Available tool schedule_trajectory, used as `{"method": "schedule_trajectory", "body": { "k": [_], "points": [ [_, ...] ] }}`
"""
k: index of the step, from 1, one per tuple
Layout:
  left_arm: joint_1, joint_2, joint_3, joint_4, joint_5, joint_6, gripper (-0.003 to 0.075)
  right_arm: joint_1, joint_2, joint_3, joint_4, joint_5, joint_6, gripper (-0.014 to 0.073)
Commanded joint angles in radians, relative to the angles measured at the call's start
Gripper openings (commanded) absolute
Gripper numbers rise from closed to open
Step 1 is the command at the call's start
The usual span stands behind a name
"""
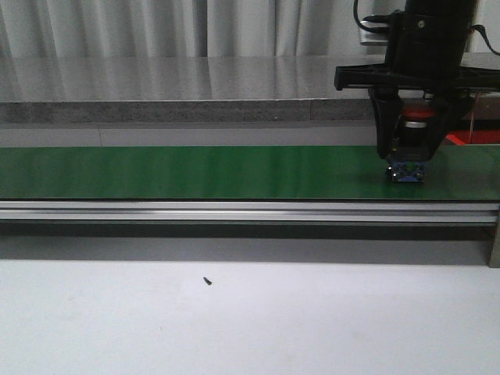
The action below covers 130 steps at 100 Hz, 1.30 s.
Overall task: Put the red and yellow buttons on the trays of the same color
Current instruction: 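Grasp the red button with the right gripper and lift it, then carry the red button to the red tray and release it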
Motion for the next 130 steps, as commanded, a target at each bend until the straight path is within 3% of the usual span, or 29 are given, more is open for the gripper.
{"method": "schedule_trajectory", "body": {
  "k": [1, 39, 62, 102, 130],
  "points": [
    [-0.010, 0.001, -0.029, -0.022, -0.066, -0.002, -0.0020, -0.014, -0.076, -0.031, 0.000, -0.020, 0.001, 0.0219],
    [-0.010, 0.001, -0.029, -0.022, -0.066, -0.002, -0.0020, -0.229, -0.211, -0.039, -0.007, 0.010, -0.128, 0.0219],
    [-0.010, 0.001, -0.029, -0.022, -0.066, -0.002, -0.0020, -0.374, -0.214, -0.145, -0.008, 0.044, -0.225, 0.0219],
    [-0.010, 0.001, -0.029, -0.022, -0.066, -0.002, -0.0020, -0.545, -0.104, -0.337, -0.008, 0.118, -0.294, 0.0219],
    [-0.010, 0.001, -0.029, -0.022, -0.066, -0.002, -0.0020, -0.622, 0.020, -0.357, -0.007, 0.041, -0.294, 0.0219]
  ]
}}
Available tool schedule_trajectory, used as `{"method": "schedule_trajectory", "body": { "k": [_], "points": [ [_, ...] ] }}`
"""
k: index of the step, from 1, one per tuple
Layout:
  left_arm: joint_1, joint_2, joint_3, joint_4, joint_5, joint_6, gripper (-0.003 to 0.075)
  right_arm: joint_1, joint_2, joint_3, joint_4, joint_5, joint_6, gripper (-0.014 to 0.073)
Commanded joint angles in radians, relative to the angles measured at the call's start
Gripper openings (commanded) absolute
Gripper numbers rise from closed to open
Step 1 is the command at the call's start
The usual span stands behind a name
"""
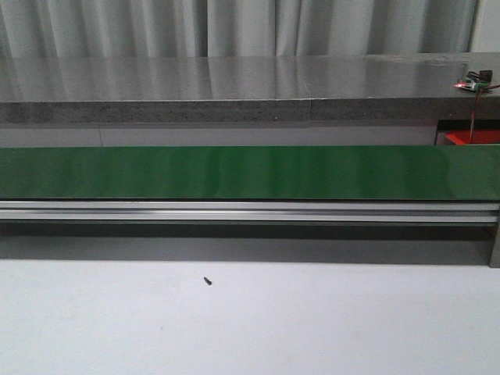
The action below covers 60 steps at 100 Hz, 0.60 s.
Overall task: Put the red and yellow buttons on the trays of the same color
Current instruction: 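Carry the red button to the red tray and release it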
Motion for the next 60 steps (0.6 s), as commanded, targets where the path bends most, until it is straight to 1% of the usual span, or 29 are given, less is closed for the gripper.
{"method": "schedule_trajectory", "body": {
  "k": [1, 14, 26, 60],
  "points": [
    [-0.010, 0.001, -0.029, -0.022, -0.066, -0.002, -0.0020, -0.017, -0.010, -0.036, -0.007, -0.058, -0.013, 0.0219],
    [-0.010, 0.001, -0.029, -0.022, -0.066, -0.002, -0.0020, -0.043, 0.057, -0.049, -0.007, -0.089, -0.014, 0.0219],
    [-0.010, 0.001, -0.029, -0.022, -0.066, -0.002, -0.0020, -0.053, 0.136, -0.104, -0.007, -0.085, -0.018, 0.0219],
    [-0.010, 0.001, -0.029, -0.022, -0.066, -0.002, -0.0020, -0.053, 0.349, -0.402, -0.008, 0.034, -0.029, 0.0219]
  ]
}}
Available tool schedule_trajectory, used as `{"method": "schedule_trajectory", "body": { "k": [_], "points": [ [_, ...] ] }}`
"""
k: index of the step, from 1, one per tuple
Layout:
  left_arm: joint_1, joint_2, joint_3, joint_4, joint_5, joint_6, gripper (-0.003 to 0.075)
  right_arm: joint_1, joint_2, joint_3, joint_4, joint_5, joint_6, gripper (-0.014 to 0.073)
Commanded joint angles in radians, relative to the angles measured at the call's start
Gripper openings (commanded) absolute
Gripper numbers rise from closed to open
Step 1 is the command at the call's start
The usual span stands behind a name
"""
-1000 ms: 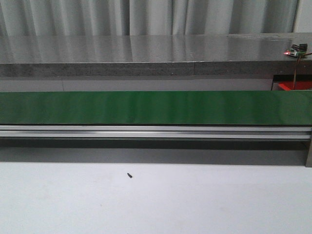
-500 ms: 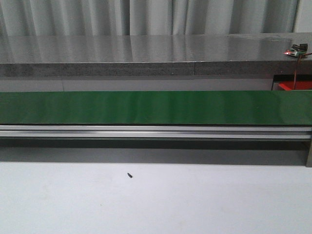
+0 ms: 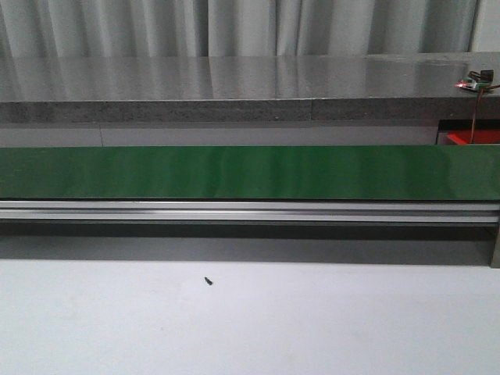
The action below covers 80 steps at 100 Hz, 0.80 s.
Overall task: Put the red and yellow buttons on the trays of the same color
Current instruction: 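Carry the red button to the red tray and release it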
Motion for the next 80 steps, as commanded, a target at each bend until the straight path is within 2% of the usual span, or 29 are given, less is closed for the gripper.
{"method": "schedule_trajectory", "body": {
  "k": [1, 11, 51, 58, 73, 80],
  "points": [
    [-0.010, 0.001, -0.029, -0.022, -0.066, -0.002, -0.0020, -0.005, -0.024, -0.102, -0.008, 0.023, -0.017, 0.0219],
    [-0.010, 0.001, -0.029, -0.022, -0.066, -0.002, -0.0020, -0.005, 0.017, -0.150, -0.008, 0.031, -0.017, 0.0219],
    [-0.010, 0.001, -0.029, -0.022, -0.066, -0.002, -0.0020, -0.026, 0.076, -0.151, -0.015, 0.043, -0.024, 0.0238],
    [-0.010, 0.001, -0.029, -0.022, -0.066, -0.002, -0.0020, -0.028, 0.079, -0.151, -0.015, 0.043, -0.025, 0.0298],
    [-0.010, 0.001, -0.029, -0.022, -0.066, -0.002, -0.0020, -0.031, 0.076, -0.151, -0.015, 0.036, -0.025, 0.0512],
    [-0.010, 0.001, -0.029, -0.022, -0.066, -0.002, -0.0020, -0.031, 0.075, -0.158, -0.015, 0.044, -0.025, 0.0545]
  ]
}}
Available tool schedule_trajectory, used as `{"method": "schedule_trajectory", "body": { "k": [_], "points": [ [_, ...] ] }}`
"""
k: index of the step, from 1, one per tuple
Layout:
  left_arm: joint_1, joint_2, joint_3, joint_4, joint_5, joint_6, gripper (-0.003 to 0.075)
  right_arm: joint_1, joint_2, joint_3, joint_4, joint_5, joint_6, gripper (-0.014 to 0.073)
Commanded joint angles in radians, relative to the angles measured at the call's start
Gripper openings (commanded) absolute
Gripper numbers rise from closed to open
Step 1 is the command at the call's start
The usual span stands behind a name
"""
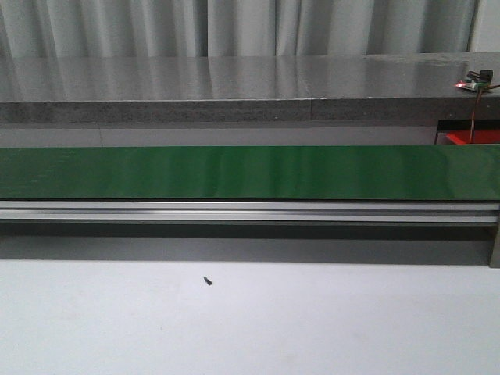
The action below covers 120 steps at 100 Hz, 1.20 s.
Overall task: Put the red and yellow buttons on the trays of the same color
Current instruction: 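Carry the red button to the red tray and release it, then raise the right gripper away from the red tray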
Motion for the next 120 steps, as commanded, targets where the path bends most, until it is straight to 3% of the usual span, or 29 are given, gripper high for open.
{"method": "schedule_trajectory", "body": {
  "k": [1, 27, 61, 92, 102, 120],
  "points": [
    [-0.010, 0.001, -0.029, -0.022, -0.066, -0.002, -0.0020, -0.007, -0.072, -0.043, -0.015, 0.034, -0.008, 0.0545],
    [-0.010, 0.001, -0.029, -0.022, -0.066, -0.002, -0.0020, -0.007, -0.087, -0.131, 0.000, 0.103, -0.008, 0.0540],
    [-0.010, 0.001, -0.029, -0.022, -0.066, -0.002, -0.0020, -0.004, -0.234, -0.130, 0.006, 0.105, -0.008, 0.0540],
    [-0.010, 0.001, -0.029, -0.022, -0.066, -0.002, -0.0020, 0.050, -0.450, 0.049, 0.000, 0.105, -0.008, 0.0533],
    [-0.010, 0.001, -0.029, -0.022, -0.066, -0.002, -0.0020, 0.076, -0.515, 0.134, 0.000, 0.105, -0.008, 0.0438],
    [-0.010, 0.001, -0.029, -0.022, -0.066, -0.002, -0.0020, 0.162, -0.615, 0.264, 0.006, 0.105, -0.008, 0.0161]
  ]
}}
